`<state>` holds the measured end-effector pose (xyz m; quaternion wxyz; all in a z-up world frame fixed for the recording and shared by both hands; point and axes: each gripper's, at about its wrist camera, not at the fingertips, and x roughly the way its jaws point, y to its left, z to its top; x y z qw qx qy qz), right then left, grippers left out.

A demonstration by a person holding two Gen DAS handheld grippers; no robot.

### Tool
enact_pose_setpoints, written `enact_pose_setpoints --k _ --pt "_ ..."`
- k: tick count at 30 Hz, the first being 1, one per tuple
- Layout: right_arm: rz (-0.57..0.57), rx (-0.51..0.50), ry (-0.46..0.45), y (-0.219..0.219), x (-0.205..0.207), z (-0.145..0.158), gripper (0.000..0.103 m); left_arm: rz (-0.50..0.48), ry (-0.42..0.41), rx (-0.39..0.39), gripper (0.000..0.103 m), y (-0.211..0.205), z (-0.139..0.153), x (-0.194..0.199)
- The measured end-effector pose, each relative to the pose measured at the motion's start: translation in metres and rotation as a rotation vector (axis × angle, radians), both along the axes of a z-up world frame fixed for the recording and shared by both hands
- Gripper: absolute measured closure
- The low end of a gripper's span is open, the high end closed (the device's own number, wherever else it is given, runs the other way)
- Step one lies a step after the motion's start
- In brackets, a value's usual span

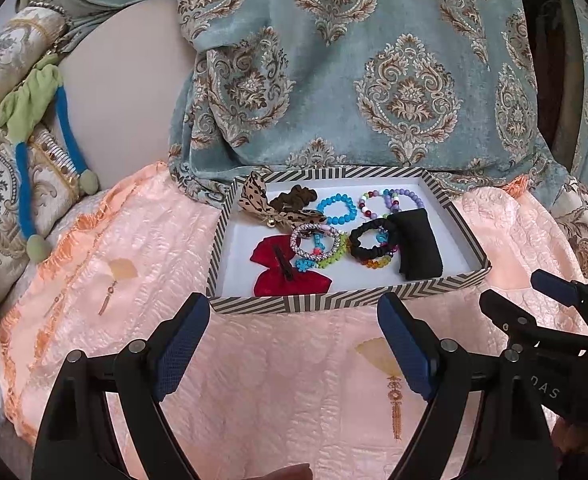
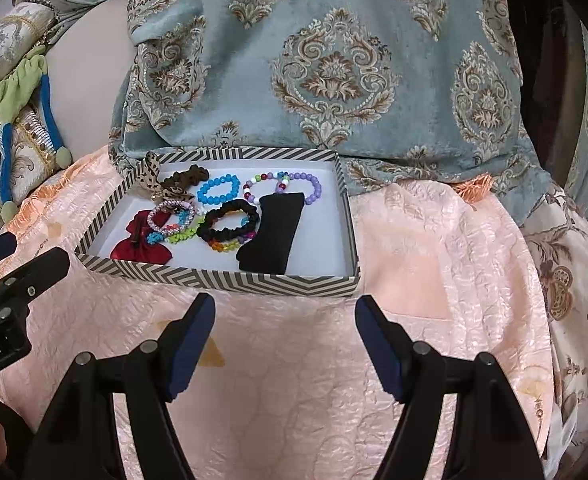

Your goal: Organize jewelry

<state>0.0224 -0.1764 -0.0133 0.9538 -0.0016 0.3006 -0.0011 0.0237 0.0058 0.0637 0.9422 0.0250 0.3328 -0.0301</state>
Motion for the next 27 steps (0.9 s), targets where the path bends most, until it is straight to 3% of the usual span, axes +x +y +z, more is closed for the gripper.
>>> enact_pose_setpoints --k 27 --pt "0.0 -0.005 -0.007 -0.0003 -0.003 0.0025 0.027 -0.004 -0.001 0.002 0.031 -0.0009 0.0 -0.001"
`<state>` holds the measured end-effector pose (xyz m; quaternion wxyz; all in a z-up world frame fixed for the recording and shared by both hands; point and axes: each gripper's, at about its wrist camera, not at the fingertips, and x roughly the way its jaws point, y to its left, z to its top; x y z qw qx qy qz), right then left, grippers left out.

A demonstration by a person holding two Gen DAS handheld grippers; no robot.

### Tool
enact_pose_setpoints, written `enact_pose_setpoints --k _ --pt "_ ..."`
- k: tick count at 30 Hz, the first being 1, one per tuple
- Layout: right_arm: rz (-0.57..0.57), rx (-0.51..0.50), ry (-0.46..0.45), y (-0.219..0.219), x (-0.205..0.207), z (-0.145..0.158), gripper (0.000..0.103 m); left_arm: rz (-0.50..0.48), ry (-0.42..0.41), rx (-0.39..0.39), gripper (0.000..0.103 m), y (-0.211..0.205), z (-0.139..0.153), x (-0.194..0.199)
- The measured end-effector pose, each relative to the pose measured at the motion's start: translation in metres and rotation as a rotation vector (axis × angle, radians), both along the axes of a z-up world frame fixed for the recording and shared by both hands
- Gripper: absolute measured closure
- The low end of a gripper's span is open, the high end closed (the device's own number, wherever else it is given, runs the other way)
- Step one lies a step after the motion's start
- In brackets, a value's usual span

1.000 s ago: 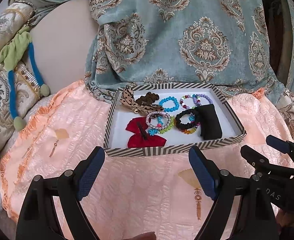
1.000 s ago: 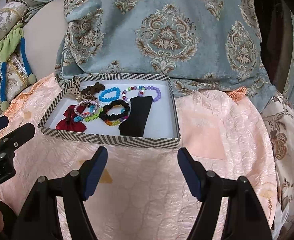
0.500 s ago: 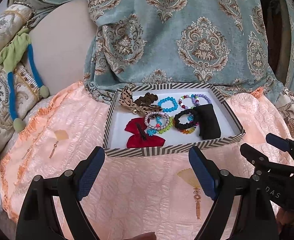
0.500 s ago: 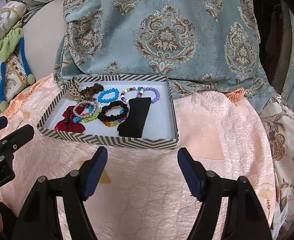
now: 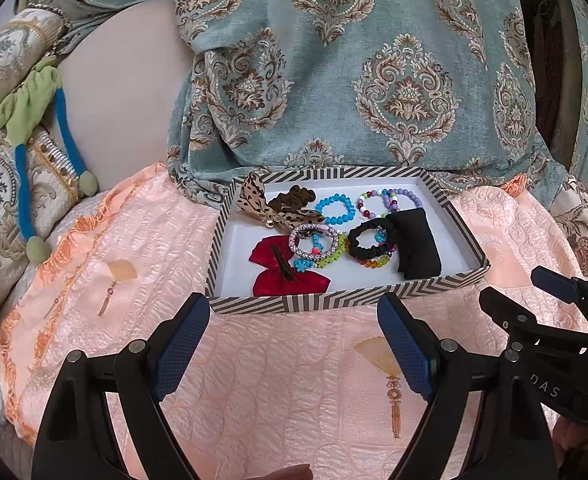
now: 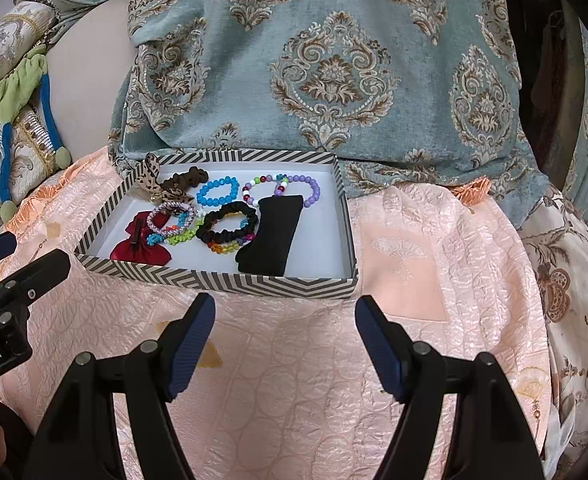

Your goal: Organize jewelry

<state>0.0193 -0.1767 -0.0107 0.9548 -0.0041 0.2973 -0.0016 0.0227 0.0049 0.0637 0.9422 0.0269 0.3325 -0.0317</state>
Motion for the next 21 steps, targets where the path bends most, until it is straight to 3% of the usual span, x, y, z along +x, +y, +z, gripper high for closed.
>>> enact_pose_setpoints --k 21 --pt "0.007 -0.004 -0.001 0.0018 0.0007 0.0013 0.027 0.001 -0.021 -0.002 0.031 0.0 0.0016 -0.0041"
